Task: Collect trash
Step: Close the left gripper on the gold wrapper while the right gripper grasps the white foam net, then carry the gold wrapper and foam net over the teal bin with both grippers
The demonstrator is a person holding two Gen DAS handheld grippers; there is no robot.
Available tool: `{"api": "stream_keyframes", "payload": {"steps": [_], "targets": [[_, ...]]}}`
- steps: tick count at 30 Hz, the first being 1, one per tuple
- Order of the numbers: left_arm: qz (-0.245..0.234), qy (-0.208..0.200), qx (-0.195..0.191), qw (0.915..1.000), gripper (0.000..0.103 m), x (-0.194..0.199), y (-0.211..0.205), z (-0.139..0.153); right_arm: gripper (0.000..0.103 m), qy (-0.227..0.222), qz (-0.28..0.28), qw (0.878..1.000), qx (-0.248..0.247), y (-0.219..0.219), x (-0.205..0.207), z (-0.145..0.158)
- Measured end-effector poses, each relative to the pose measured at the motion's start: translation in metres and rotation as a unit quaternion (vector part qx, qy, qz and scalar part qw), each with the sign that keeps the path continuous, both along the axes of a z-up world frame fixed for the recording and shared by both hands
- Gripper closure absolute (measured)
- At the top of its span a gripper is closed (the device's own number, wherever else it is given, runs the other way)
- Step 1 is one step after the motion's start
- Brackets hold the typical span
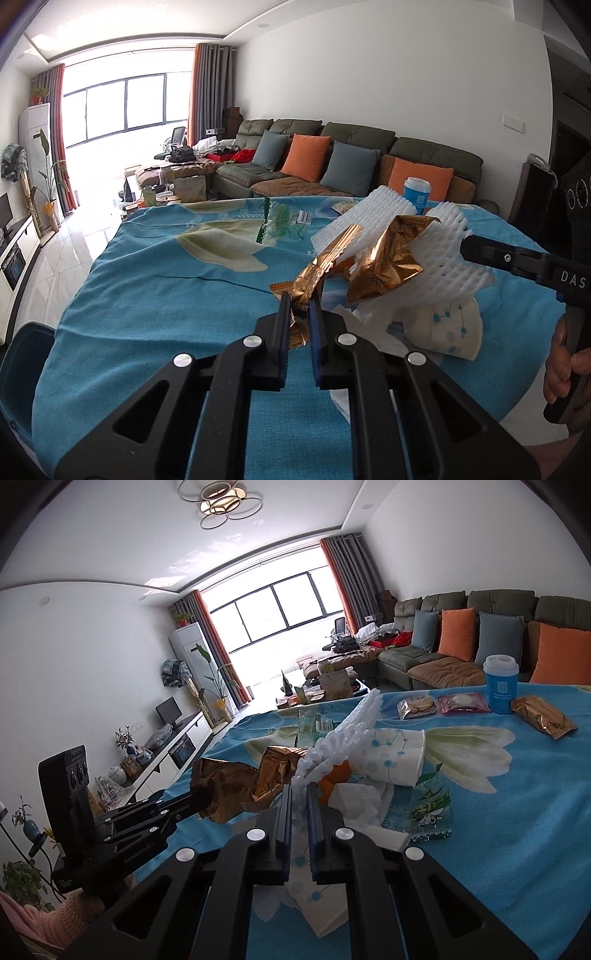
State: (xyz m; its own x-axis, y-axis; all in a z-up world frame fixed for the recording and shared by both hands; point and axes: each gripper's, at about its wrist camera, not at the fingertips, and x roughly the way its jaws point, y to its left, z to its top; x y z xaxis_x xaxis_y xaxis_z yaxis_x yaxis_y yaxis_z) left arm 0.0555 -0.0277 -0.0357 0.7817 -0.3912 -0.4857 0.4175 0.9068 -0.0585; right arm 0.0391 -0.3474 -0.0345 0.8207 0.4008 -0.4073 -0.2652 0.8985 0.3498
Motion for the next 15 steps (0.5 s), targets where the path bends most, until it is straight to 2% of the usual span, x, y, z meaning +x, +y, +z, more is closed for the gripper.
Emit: {"api": "stream_keyframes", "payload": {"steps": [7, 9, 14, 15], "targets": [[0.042, -0.008, -0.005, 0.9991, 0.093, -0.001, 0.034, 0.012, 0.097, -0.038, -0.011, 0.999, -0.026, -0.005, -0.005, 0.030], [0.054, -0.012, -0.006, 0.9985, 0.093, -0.002, 0.043, 0.014, 0.097, -0.052, -0.011, 0.997, -0.051, 0.004, -0.005, 0.038], [0.078, -0.016, -0.010, 0.9968, 0.093, -0.008, 0.065, 0.019, 0.097, -0.059, 0.022, 0.993, -0.100, 0.034, 0.001, 0.042], [0.083, -0.019, -0.010, 0.9963, 0.093, -0.012, 0.068, 0.020, 0.097, -0.059, 0.036, 0.993, -0.096, 0.039, 0.002, 0.041]]}}
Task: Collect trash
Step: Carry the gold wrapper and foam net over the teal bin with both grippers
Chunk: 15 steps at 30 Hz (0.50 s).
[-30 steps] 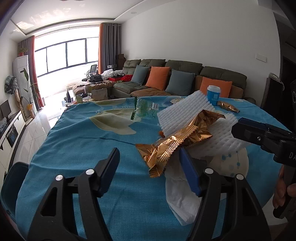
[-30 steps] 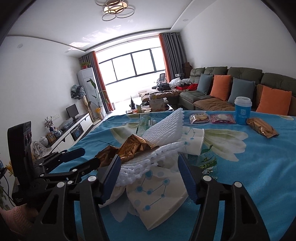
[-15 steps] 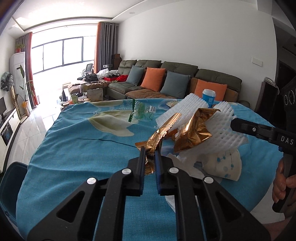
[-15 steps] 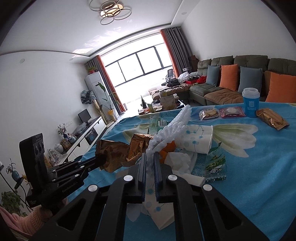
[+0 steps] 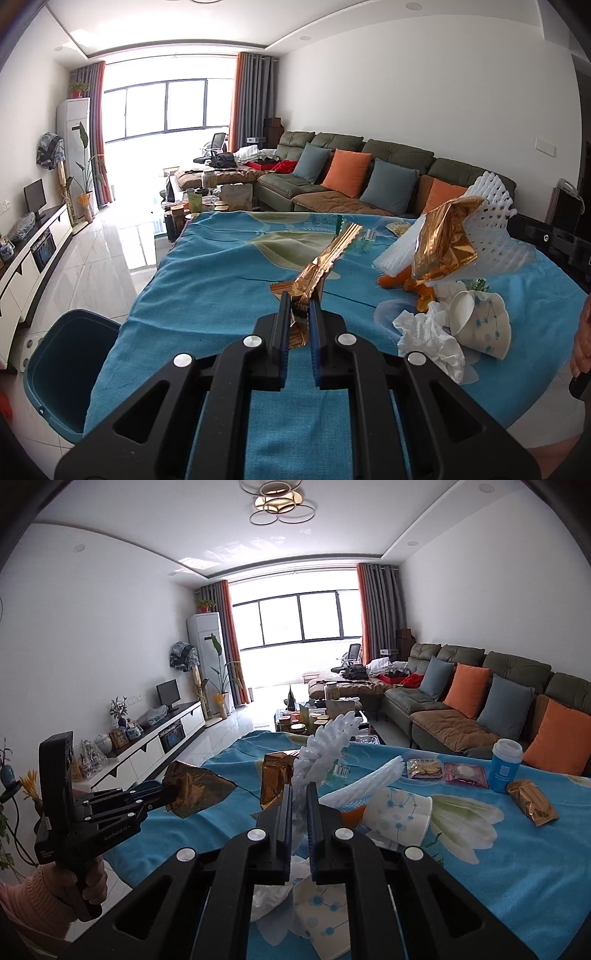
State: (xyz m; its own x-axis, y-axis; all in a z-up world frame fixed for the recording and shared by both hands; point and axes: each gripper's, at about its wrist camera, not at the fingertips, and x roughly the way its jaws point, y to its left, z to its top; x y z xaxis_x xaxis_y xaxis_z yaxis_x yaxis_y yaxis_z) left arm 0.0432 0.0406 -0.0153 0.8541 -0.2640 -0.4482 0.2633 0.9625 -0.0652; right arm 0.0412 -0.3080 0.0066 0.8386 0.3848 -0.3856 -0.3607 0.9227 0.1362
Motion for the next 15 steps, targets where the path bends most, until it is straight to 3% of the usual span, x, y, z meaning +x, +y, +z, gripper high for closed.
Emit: {"api": "stream_keyframes", "payload": {"steps": [4, 10, 15], "targets": [[0.018, -0.001, -0.003, 0.9998, 0.093, -0.004, 0.014, 0.002, 0.097, 0.010, 0.008, 1.000, -0.024, 0.019, 0.008, -0.010], [0.039, 0.006, -0.001, 0.9992, 0.093, -0.002, 0.028, -0.002, 0.097, 0.010, 0.019, 1.000, -0.015, 0.029, 0.010, -0.010], [0.062, 0.002, -0.002, 0.9981, 0.093, -0.006, 0.043, 0.000, 0.097, -0.022, -0.013, 1.000, -0.012, 0.025, 0.012, 0.003]]}}
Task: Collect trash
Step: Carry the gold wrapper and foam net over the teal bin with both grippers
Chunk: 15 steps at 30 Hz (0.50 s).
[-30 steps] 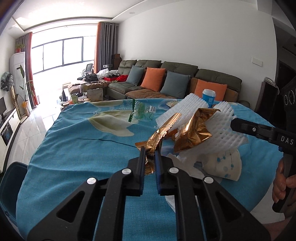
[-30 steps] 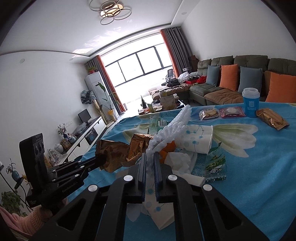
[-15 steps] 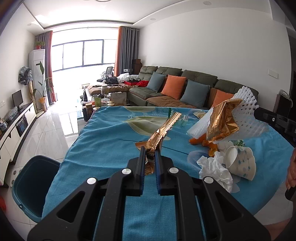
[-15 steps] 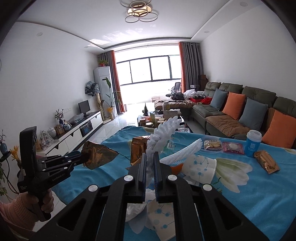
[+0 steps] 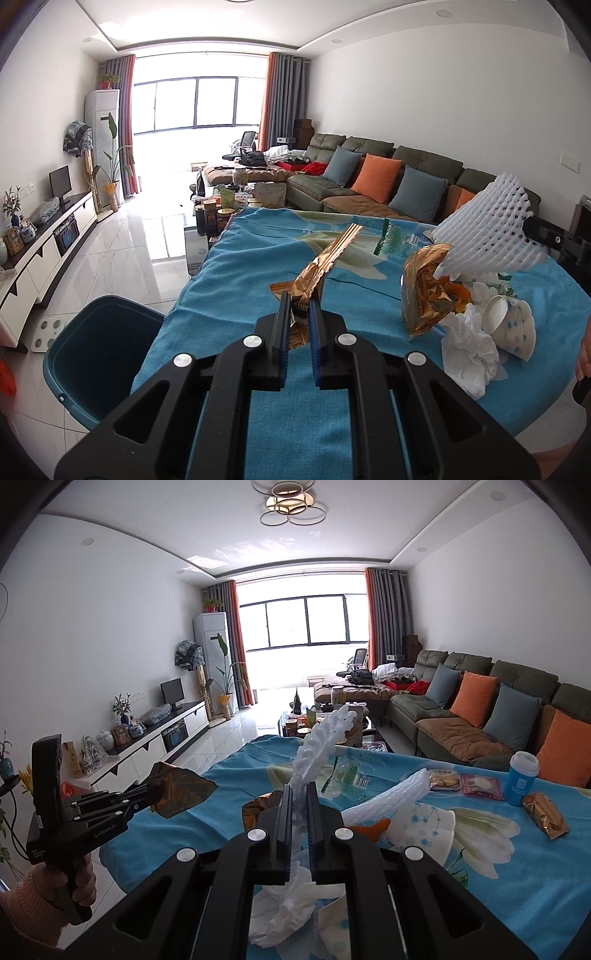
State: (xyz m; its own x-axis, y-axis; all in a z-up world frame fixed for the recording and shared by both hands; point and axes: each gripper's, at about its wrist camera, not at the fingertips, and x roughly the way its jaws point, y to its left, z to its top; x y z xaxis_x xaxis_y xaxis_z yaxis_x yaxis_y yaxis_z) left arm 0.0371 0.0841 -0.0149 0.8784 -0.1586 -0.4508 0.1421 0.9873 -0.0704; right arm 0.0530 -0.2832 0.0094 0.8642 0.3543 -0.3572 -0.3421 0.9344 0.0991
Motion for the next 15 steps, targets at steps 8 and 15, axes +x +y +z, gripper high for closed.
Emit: {"api": "stream_keyframes", "payload": {"steps": [8, 15], "targets": [[0.056, -0.005, -0.001, 0.9984, 0.093, -0.011, 0.039, 0.004, 0.097, -0.022, 0.067, 0.996, 0.047, 0.013, 0.007, 0.025], [0.132, 0.007, 0.000, 0.9913, 0.093, -0.024, 0.100, -0.003, 0.097, 0.034, 0.185, 0.979, 0.072, 0.084, 0.040, 0.010]]}}
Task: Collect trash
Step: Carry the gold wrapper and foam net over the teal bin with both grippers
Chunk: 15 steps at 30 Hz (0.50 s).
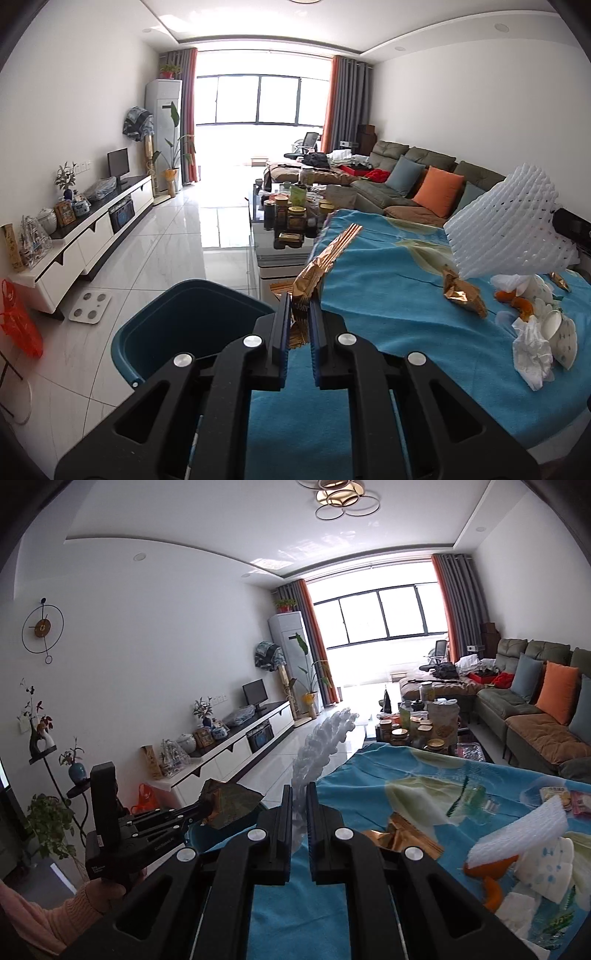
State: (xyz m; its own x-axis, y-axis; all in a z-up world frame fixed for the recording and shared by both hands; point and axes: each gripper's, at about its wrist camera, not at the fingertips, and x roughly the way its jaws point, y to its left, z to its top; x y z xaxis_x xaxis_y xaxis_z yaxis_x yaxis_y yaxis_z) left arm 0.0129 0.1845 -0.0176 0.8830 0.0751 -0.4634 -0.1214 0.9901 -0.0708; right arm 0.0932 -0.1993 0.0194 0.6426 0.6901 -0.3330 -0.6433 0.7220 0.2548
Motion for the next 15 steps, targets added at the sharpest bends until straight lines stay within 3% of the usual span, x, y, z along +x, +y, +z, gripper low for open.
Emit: {"api": "stream_keyframes", "payload": {"steps": [7, 15], "targets": [[0.071, 0.027, -0.003, 0.9971, 0.093, -0.005, 0.062, -0.013, 0.097, 0.054, 0.080, 0.995, 0.000, 0.075, 0.041, -0.021], [0.106, 0.067, -0.021, 0.9919, 0.093, 0.001, 0.110, -0.041, 0.097, 0.102, 0.128, 0.986, -0.025, 0.151, 0.063, -0.044]]}}
